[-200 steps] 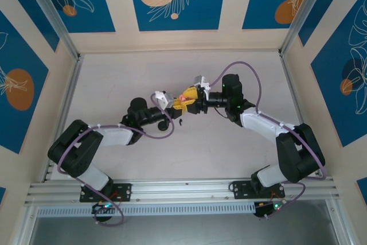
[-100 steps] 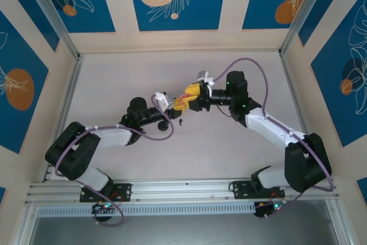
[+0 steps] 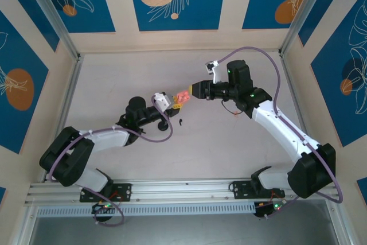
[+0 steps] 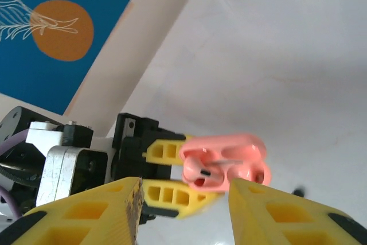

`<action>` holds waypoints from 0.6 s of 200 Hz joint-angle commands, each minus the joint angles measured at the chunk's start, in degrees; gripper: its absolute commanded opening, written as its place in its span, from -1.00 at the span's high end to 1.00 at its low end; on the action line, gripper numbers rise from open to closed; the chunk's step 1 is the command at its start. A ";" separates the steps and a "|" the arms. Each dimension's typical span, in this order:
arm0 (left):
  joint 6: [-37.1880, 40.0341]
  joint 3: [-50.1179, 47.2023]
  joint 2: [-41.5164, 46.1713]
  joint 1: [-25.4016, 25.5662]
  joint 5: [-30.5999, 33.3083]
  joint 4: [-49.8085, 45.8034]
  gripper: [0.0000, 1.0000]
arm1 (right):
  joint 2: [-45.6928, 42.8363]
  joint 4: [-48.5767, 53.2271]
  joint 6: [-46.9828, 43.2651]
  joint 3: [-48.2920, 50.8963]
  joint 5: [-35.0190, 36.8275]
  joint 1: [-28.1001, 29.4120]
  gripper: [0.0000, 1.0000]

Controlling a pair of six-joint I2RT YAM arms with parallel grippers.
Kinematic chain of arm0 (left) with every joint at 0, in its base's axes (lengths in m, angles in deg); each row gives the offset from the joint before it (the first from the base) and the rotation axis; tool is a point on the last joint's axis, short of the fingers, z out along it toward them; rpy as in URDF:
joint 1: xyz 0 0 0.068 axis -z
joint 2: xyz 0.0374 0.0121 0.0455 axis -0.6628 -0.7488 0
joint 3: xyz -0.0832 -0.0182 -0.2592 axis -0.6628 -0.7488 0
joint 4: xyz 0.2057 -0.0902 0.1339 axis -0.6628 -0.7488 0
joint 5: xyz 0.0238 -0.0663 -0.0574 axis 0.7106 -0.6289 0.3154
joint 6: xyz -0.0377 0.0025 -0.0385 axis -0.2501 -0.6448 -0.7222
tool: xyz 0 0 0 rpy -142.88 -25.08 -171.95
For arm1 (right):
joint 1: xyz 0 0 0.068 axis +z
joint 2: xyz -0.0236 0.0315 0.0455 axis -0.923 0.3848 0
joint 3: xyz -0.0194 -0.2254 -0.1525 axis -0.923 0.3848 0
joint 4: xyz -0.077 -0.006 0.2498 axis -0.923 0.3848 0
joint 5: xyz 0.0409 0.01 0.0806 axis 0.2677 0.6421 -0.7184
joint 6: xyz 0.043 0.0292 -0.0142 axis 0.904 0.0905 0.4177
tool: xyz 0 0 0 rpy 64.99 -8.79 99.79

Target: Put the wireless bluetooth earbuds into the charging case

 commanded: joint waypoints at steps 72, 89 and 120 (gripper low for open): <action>2.05 -0.49 2.25 0.55 1.76 -1.05 0.79 | 7.22 9.88 13.50 -7.40 -1.05 6.07 0.33; 2.08 -0.71 2.39 0.52 1.95 -1.15 0.79 | 8.45 9.67 14.08 -7.58 -1.34 6.50 0.34; 2.08 -0.94 2.50 0.55 1.96 -1.05 0.79 | 10.04 8.81 15.03 -7.76 -1.91 6.83 0.34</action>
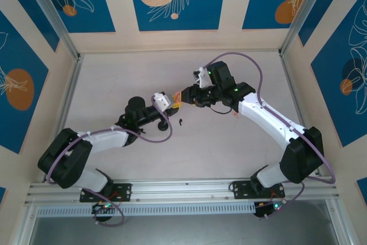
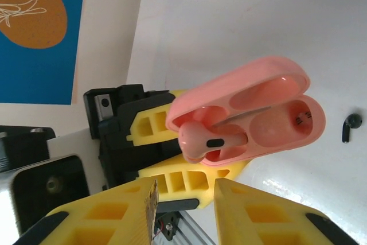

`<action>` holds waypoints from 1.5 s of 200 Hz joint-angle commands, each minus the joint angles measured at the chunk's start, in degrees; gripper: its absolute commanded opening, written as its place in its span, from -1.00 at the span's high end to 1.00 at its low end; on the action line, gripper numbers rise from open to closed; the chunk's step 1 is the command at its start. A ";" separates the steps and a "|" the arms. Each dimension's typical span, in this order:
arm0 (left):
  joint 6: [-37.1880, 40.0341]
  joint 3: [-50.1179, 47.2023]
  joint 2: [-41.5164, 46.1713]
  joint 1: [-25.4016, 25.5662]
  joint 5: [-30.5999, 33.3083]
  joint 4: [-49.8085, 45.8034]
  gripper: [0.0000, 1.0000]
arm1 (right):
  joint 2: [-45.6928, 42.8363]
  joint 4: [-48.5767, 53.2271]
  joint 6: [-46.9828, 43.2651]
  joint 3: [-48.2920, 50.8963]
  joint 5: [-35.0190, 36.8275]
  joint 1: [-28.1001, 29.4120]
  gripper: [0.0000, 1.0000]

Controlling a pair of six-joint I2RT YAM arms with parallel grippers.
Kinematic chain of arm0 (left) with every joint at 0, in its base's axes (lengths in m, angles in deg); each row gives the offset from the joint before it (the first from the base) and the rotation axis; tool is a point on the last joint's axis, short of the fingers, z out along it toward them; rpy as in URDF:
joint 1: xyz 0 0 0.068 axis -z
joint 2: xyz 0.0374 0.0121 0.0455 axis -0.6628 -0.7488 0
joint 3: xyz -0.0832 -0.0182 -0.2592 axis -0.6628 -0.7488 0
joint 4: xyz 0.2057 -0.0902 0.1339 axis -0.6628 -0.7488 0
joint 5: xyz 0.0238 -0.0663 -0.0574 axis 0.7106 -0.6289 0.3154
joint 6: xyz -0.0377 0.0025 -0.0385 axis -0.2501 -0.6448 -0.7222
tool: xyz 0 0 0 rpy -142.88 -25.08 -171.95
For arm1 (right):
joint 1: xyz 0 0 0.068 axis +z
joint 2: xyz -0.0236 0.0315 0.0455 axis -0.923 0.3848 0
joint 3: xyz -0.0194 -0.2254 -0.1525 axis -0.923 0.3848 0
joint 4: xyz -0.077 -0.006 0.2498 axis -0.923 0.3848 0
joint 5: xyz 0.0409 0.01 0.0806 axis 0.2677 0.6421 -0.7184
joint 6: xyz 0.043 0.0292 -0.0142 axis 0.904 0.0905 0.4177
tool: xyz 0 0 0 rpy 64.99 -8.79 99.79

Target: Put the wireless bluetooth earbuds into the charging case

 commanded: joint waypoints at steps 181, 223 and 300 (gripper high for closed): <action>1.10 -1.38 3.15 0.54 0.20 -0.61 0.80 | 4.82 -0.34 2.85 -2.98 -2.02 1.33 0.56; 1.18 -1.46 3.68 0.55 0.35 -1.38 0.80 | 4.58 -0.30 2.27 -2.92 -1.76 1.33 0.74; 0.76 -2.15 4.39 0.47 1.52 -1.87 0.80 | 2.30 -0.43 -1.50 -1.98 -2.74 0.84 0.89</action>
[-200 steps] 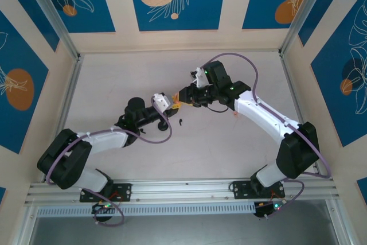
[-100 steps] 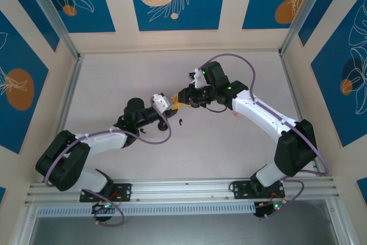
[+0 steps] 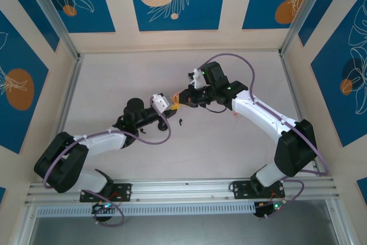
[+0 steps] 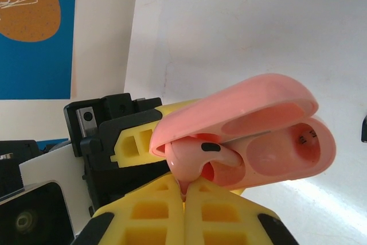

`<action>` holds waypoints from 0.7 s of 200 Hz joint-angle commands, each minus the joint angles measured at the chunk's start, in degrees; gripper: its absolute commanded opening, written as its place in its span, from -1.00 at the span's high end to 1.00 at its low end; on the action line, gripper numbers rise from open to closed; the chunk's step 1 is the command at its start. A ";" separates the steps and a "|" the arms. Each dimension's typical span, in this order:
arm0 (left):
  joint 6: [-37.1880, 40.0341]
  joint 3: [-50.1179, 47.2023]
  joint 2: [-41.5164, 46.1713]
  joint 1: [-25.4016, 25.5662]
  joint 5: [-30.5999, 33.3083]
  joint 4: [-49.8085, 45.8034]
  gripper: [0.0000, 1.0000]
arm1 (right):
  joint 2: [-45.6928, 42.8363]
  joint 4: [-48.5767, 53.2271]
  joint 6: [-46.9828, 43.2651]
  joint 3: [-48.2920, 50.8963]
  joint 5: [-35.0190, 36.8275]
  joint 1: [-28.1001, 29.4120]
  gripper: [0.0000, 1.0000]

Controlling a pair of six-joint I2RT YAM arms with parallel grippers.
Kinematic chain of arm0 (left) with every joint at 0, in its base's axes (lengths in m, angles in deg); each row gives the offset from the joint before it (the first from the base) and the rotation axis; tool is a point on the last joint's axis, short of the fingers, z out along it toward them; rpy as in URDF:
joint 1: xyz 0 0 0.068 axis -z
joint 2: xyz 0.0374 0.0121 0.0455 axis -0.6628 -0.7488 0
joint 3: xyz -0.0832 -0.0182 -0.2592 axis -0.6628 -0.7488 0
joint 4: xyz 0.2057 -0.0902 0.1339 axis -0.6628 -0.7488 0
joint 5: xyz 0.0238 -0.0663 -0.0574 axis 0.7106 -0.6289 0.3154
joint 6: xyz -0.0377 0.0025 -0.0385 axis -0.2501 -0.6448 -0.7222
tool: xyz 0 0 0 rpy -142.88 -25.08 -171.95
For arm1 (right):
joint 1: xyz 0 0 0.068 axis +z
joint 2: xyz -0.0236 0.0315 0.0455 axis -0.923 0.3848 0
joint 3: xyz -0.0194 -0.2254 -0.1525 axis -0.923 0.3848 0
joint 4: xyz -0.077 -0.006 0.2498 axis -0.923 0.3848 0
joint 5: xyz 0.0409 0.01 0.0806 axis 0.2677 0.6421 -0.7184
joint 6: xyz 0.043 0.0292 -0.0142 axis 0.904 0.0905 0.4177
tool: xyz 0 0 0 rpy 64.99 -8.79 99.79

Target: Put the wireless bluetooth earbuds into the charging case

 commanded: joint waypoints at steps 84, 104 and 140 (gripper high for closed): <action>-1.13 -1.39 0.73 0.37 0.20 4.08 0.79 | -4.00 -4.83 -4.62 3.09 -7.93 -2.22 0.90; -1.22 -1.40 0.62 0.37 -0.10 4.48 0.80 | -3.97 -4.94 -5.23 3.34 -8.78 -2.45 0.90; -1.98 -1.47 0.33 0.28 -0.42 5.47 0.80 | -4.14 -6.13 -8.47 3.81 -10.92 -2.70 0.90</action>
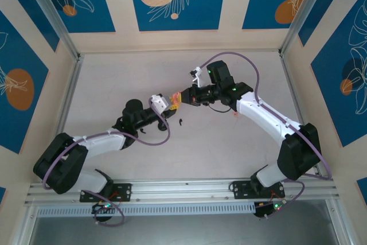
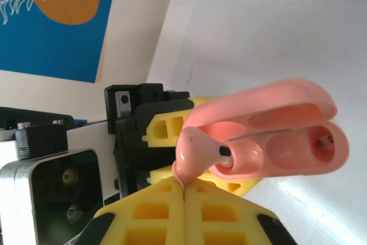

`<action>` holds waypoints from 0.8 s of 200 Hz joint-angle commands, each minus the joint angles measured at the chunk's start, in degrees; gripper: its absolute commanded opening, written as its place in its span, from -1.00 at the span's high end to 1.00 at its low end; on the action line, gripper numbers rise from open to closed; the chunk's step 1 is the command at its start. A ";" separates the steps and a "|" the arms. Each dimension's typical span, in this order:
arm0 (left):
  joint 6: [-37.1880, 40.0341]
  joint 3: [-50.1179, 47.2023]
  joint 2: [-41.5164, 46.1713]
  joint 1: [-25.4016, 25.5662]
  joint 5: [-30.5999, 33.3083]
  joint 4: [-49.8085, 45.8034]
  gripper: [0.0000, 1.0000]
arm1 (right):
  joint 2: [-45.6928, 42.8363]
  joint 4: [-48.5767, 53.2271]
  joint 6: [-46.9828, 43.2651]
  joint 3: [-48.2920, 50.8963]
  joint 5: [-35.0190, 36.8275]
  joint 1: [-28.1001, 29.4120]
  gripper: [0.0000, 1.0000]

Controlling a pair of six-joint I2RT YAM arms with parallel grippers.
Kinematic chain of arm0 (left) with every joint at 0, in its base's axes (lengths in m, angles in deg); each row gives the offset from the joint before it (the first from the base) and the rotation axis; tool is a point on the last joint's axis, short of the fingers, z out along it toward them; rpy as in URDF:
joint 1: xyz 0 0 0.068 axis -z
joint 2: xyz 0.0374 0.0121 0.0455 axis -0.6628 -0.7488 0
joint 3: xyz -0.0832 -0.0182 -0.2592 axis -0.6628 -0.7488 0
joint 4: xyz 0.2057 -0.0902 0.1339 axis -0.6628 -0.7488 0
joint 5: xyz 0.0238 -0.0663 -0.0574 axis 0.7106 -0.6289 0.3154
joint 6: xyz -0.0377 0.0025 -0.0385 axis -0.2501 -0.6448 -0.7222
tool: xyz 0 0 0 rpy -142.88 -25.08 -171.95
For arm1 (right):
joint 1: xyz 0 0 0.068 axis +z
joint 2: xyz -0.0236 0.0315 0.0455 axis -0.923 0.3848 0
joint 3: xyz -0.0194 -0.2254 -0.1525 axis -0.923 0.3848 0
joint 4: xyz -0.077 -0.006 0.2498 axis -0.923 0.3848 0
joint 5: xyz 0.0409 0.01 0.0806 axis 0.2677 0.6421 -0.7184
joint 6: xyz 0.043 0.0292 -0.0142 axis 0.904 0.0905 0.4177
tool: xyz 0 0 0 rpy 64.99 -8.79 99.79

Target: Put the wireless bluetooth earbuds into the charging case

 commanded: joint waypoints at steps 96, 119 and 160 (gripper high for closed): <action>-4.99 -0.66 -1.31 -0.33 -5.41 7.75 0.79 | -2.70 -2.63 -11.55 2.78 -10.32 -2.44 0.90; -5.44 -0.66 -1.09 -0.33 -6.04 8.06 0.79 | -2.70 -2.92 -12.19 2.96 -11.57 -2.44 0.90; -5.77 -0.49 -0.52 -0.34 -6.86 8.06 0.79 | -2.02 -2.75 -12.94 3.25 -12.20 -2.53 0.90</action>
